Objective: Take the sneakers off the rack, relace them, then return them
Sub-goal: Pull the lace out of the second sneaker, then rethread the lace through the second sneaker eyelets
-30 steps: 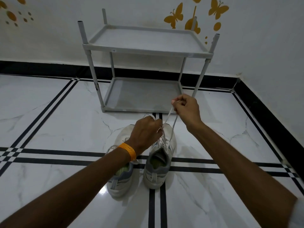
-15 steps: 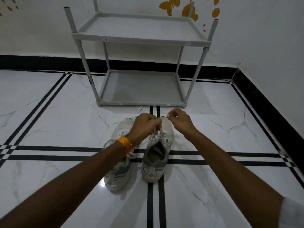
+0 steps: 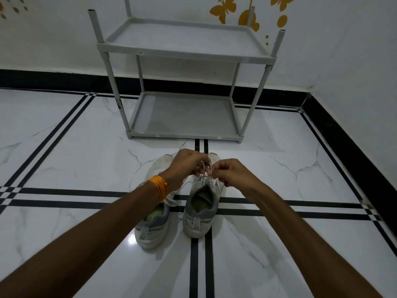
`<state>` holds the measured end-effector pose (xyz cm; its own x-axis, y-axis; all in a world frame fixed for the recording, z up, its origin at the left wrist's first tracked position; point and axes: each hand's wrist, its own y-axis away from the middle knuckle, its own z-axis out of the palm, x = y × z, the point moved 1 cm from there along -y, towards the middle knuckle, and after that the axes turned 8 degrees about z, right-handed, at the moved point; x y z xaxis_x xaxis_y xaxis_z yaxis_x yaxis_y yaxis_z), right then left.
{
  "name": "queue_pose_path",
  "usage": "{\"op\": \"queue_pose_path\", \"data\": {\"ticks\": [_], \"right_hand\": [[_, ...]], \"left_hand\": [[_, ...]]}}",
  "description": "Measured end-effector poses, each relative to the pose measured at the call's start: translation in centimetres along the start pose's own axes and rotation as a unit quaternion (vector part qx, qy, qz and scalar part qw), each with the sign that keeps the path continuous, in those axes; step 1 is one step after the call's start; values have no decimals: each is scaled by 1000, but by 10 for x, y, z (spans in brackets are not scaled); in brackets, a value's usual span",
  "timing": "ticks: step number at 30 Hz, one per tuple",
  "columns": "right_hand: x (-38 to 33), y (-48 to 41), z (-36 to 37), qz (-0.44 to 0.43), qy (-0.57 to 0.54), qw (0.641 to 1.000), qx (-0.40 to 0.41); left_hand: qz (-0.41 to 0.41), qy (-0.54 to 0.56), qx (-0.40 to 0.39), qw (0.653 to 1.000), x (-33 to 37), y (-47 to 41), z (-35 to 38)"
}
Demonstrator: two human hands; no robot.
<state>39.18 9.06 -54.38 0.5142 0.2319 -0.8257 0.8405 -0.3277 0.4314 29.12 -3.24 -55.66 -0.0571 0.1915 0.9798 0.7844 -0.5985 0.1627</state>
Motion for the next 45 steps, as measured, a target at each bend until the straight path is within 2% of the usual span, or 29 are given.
{"op": "queue_pose_path", "data": {"ticks": [2, 4, 6, 7, 9, 10, 11, 12, 13, 15, 19, 21, 23, 25, 26, 27, 29, 31, 32, 36, 42, 45], "right_hand": [[-1, 0, -3, 32, -71, 997, -14], [1, -2, -8, 57, -239, 968, -52], [7, -6, -17, 68, -334, 939, -51], [11, -8, -21, 73, -368, 926, -30], [22, -15, -38, 82, -386, 916, 67], [30, -16, -49, 79, -332, 929, 144], [43, -17, -62, 65, -227, 943, 232], [58, -18, -74, 49, -75, 947, 307], [74, -18, -82, 44, 55, 933, 352], [107, -17, -87, 69, 185, 905, 377], [149, -21, -65, 119, 305, 880, 344], [153, -24, -54, 156, 321, 888, 290], [147, -22, -48, 181, 346, 886, 251], [133, -20, -45, 144, 377, 869, 286], [123, -19, -41, 91, 364, 877, 300], [111, -20, -33, 31, 337, 894, 293], [81, -19, -9, -43, 246, 941, 229], [59, -17, 16, -20, 135, 979, 151], [53, -17, 25, 1, 96, 986, 133], [52, -26, 32, 15, 86, 983, 162], [76, -26, 19, -26, 229, 959, 168], [90, -18, 16, -48, 238, 952, 187]], "left_hand": [[19, 6, -6, 1000, -2, 0, -3], [57, 1, -14, 998, -2, 2, -6], [139, -115, 1, 984, -3, 3, -12], [188, -210, 20, 959, -5, 3, -15], [255, -372, 70, 890, -9, -1, -27], [261, -429, 87, 861, -13, -3, -35], [251, -475, 90, 839, -19, -5, -43], [230, -510, 80, 825, -27, -5, -50], [206, -529, 70, 820, -36, -4, -56], [156, -548, 52, 820, -54, 2, -66], [109, -555, 40, 824, -73, -1, -64], [88, -550, 32, 830, -71, -4, -64], [97, -570, 23, 815, -67, -4, -63], [141, -599, 43, 787, -57, -3, -56], [169, -597, 51, 783, -51, -2, -49], [190, -582, 46, 789, -47, -2, -40], [197, -521, -1, 830, -44, -1, -18], [170, -474, -48, 863, -50, 0, -2], [158, -464, -51, 870, -55, 0, 1], [145, -457, -18, 877, -63, 0, 0], [166, -488, -81, 853, -67, 10, -10], [176, -498, -85, 845, -72, 17, -9]]}}
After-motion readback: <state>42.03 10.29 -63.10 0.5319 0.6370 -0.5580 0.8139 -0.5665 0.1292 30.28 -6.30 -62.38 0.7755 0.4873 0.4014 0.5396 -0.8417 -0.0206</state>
